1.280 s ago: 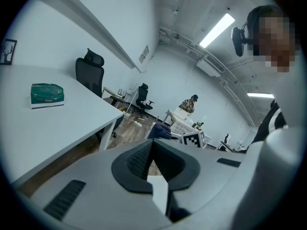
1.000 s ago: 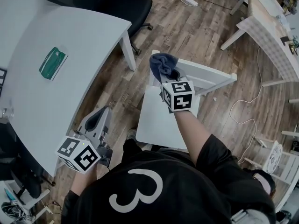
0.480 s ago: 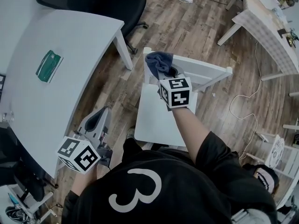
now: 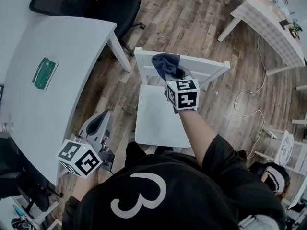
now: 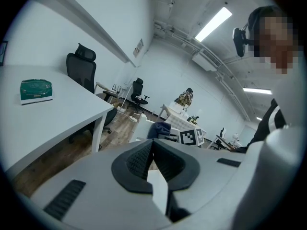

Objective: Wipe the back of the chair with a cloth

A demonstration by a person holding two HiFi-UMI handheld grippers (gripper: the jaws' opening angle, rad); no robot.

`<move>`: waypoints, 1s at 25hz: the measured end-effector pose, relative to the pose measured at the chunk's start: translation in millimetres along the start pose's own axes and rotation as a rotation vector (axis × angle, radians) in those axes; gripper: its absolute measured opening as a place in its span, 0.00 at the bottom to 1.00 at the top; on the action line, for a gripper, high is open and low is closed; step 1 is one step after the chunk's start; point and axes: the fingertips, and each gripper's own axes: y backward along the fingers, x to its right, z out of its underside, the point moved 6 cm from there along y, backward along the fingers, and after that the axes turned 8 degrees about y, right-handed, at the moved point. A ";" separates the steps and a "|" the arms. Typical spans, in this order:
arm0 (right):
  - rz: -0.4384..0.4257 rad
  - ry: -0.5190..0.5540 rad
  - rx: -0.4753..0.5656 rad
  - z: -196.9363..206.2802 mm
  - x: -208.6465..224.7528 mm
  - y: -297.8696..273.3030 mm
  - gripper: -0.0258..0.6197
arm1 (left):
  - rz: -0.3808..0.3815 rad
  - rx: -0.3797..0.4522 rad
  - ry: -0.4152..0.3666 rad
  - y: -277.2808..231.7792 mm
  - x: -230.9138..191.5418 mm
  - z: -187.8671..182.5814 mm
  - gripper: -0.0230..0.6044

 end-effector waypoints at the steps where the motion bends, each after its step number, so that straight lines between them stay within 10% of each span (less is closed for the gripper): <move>1: 0.005 -0.004 -0.001 1.9 3.7 2.1 0.12 | 0.005 -0.003 -0.002 -2.7 2.3 0.8 0.06; 25: 0.191 -0.107 0.005 54.6 131.8 87.2 0.12 | 0.128 -0.104 -0.054 -72.8 85.2 36.9 0.06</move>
